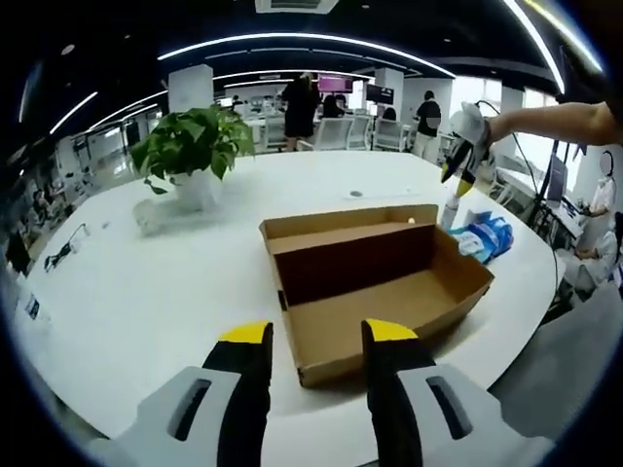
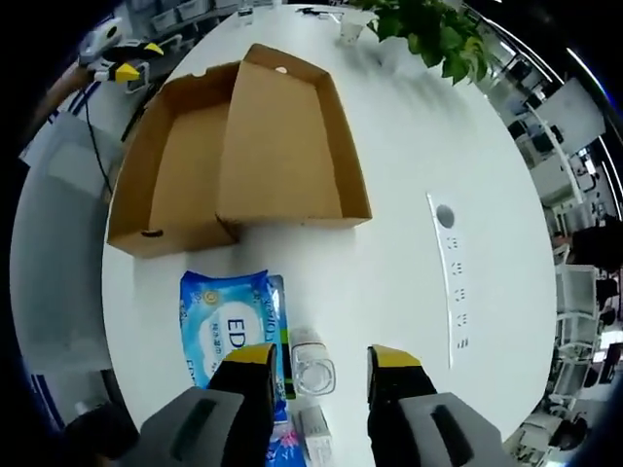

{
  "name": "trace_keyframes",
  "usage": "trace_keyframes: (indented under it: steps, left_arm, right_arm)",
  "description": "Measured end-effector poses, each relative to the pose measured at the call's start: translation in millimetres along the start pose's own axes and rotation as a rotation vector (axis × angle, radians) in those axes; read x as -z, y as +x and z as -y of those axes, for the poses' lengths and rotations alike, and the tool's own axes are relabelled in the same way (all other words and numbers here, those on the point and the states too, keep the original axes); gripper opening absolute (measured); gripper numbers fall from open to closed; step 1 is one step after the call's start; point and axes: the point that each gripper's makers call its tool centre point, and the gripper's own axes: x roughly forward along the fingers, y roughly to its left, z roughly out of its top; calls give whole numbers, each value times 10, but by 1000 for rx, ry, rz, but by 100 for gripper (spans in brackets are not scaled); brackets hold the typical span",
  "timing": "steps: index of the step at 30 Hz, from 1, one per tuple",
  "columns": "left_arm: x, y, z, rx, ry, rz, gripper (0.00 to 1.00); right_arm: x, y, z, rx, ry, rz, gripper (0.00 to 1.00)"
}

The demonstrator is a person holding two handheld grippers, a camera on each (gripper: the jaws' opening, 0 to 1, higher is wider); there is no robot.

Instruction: Operate the shoe box by opening the lid, removing the specified soft item, and placing it in the target area until the item is outside and the box remains undamaged.

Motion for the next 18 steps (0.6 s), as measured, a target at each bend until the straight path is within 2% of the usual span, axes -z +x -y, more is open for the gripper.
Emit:
trace_keyframes:
  steps: [7, 13, 18]
  left_arm:
    - [122, 91, -76, -23, -26, -53, 32]
    - [239, 143, -100, -36, -54, -95, 27]
    - [307, 197, -95, -41, -83, -123, 19]
  right_arm:
    - [-221, 26, 75, 29, 93, 92, 36]
    - [-385, 102, 116, 45, 240, 171, 35]
    - [-494, 178, 159, 54, 376, 235, 33]
